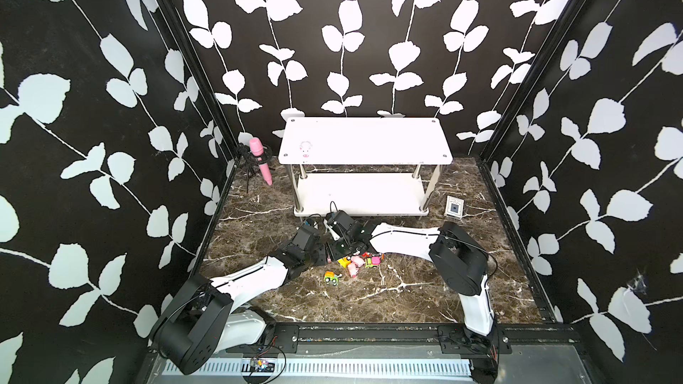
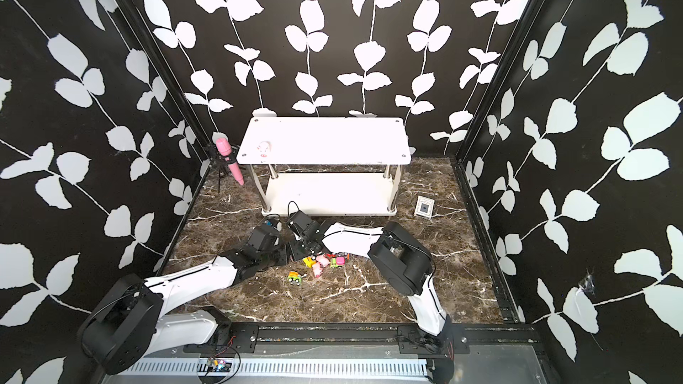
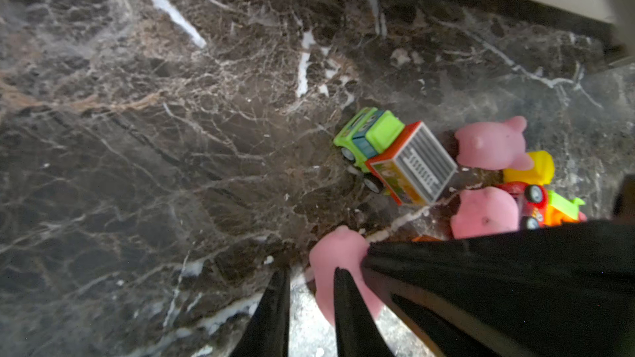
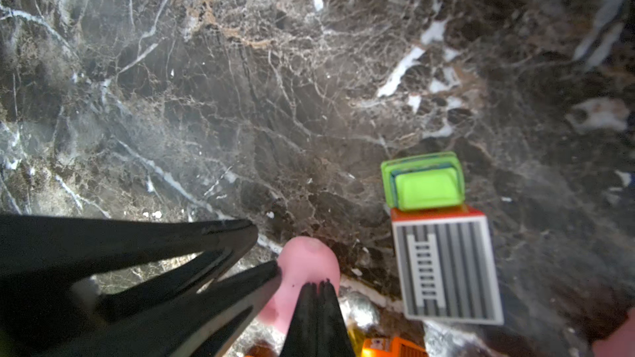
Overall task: Organize plastic toys on shelves
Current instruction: Adjust the plastic toy at the center of the board, then pick up the plastic toy at the center of the board.
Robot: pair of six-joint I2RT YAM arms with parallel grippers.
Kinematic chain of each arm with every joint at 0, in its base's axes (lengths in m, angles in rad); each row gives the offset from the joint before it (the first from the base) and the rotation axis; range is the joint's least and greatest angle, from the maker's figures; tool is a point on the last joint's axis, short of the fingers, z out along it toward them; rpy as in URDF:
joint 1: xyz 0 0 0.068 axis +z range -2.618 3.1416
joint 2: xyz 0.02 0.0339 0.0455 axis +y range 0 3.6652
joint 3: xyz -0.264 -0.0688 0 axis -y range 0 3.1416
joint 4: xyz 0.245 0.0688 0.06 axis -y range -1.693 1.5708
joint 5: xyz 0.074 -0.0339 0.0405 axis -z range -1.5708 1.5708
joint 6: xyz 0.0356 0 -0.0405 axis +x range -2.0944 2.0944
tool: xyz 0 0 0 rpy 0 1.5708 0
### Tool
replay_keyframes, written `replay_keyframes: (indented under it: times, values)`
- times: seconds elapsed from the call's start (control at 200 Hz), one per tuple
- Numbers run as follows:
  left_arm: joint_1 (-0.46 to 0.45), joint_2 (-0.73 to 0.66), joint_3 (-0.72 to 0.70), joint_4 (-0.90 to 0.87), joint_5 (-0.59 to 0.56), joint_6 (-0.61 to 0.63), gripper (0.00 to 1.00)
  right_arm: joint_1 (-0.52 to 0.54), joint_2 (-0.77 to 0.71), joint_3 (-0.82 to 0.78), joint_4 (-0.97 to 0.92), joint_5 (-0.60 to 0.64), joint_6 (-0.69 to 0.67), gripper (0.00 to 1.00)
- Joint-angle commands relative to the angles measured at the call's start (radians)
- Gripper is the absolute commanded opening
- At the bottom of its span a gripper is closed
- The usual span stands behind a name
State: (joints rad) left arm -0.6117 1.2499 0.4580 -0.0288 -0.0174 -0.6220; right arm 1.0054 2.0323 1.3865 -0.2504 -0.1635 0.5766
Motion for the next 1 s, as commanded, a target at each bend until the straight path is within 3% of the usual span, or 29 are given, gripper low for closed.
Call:
replay_keyframes:
  times: [0.0, 0.415, 0.825, 0.995]
  values:
    - [-0.002, 0.008, -0.001, 0.062, 0.033, -0.008, 0.23, 0.015, 0.020, 0.006, 0.014, 0.002, 0.006, 0.03]
    - [-0.002, -0.080, -0.027, 0.028, 0.030, -0.023, 0.25, 0.015, 0.008, -0.004, 0.029, -0.005, 0.016, 0.04]
    - [-0.002, -0.103, -0.033, 0.003, 0.039, -0.025, 0.26, -0.003, -0.123, -0.092, 0.066, 0.023, 0.040, 0.23]
    - [-0.002, -0.092, -0.029, 0.006, 0.042, -0.026, 0.26, -0.026, -0.178, -0.149, 0.063, 0.047, 0.047, 0.25]
